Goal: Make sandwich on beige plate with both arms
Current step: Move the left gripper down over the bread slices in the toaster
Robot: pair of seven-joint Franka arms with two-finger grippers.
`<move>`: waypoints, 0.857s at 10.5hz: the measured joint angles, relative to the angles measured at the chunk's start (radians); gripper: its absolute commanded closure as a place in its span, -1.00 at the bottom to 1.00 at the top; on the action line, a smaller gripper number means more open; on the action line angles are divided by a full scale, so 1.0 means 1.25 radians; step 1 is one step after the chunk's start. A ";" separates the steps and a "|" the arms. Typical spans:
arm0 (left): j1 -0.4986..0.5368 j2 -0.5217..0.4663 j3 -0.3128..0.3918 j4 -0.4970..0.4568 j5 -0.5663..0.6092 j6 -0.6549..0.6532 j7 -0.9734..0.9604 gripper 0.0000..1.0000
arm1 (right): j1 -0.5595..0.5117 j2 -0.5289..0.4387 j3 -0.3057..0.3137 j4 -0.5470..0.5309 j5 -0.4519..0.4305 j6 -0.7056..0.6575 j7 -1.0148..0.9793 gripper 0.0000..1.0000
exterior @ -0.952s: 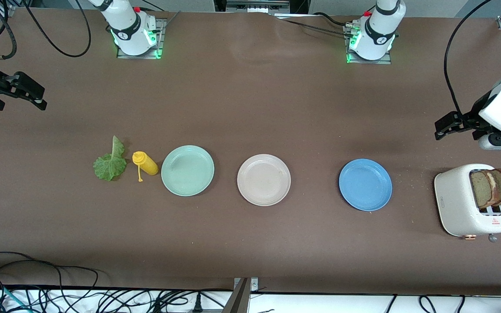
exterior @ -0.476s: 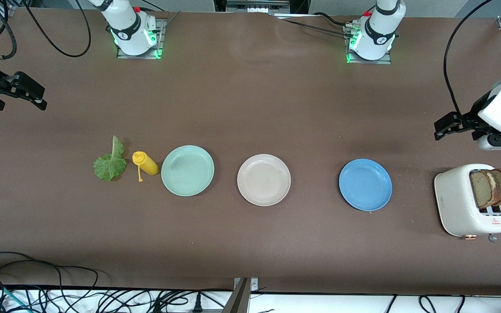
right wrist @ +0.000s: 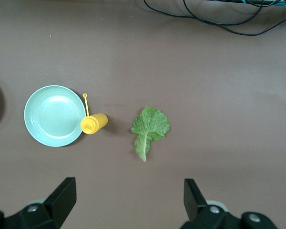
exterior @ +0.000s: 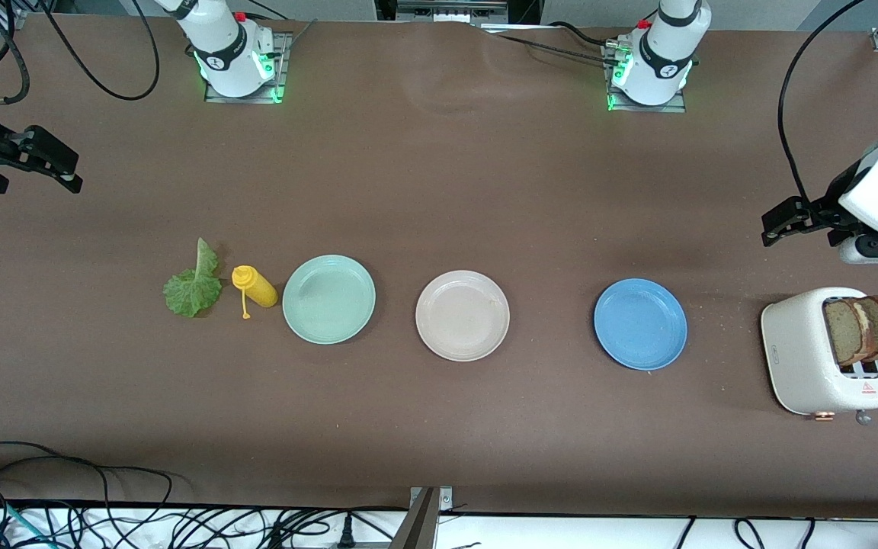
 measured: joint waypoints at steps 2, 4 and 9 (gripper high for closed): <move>0.002 0.001 0.002 0.000 0.000 0.000 0.000 -1.00 | 0.000 0.000 0.000 0.000 0.000 0.000 0.000 -1.00; 0.012 0.006 0.004 0.000 0.002 0.000 0.014 -1.00 | 0.000 0.000 0.000 0.000 0.000 0.000 0.000 -1.00; 0.090 0.051 0.011 0.022 0.003 0.003 0.108 -1.00 | 0.000 0.000 0.000 0.000 0.000 0.000 0.000 -1.00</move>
